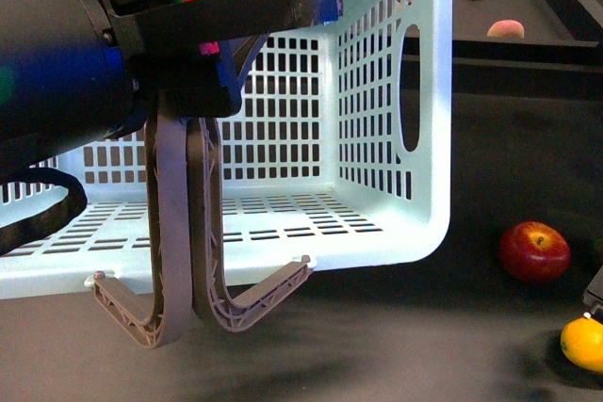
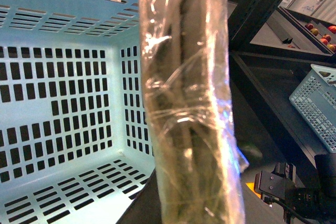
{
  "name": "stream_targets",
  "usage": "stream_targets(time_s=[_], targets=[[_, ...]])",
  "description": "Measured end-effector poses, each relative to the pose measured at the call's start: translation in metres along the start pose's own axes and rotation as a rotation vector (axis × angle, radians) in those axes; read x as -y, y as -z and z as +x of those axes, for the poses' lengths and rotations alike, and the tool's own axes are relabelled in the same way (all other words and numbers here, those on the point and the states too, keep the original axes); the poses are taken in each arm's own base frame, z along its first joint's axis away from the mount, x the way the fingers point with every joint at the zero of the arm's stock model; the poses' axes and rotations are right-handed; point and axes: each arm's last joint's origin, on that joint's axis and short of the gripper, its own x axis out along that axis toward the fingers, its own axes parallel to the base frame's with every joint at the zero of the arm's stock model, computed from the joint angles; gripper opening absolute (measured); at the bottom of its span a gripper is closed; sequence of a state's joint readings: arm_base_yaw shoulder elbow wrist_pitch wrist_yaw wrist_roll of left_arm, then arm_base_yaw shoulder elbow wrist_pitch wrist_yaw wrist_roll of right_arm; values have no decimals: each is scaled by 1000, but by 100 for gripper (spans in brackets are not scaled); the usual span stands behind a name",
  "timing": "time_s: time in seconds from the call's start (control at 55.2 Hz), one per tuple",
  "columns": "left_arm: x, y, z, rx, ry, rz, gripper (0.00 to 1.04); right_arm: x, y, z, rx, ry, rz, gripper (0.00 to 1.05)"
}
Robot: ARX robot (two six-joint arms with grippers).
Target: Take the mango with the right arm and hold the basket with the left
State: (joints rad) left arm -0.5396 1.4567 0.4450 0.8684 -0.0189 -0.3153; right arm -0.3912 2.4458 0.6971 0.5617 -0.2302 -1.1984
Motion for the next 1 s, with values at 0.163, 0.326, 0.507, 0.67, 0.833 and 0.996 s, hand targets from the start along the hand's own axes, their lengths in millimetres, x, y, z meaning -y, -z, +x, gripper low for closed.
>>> stream_targets(time_s=[0.163,0.326,0.507,0.67,0.833,0.996], targets=[[0,0,0,0,-1,0,9,11,4,-1,-10,73,-36,97],[0,0,0,1,-4,0,9,17,8,0,-33,117,-48,97],[0,0,0,1,-3,0,9,10,9,9,-40,102,-45,97],[0,0,0,0,-1,0,9,2,2,20,-17,104,-10,97],[0,0,0,0,-1,0,9,3,0,27,-26,107,-1,97],[0,0,0,1,-3,0,9,2,-1,32,-30,95,12,97]])
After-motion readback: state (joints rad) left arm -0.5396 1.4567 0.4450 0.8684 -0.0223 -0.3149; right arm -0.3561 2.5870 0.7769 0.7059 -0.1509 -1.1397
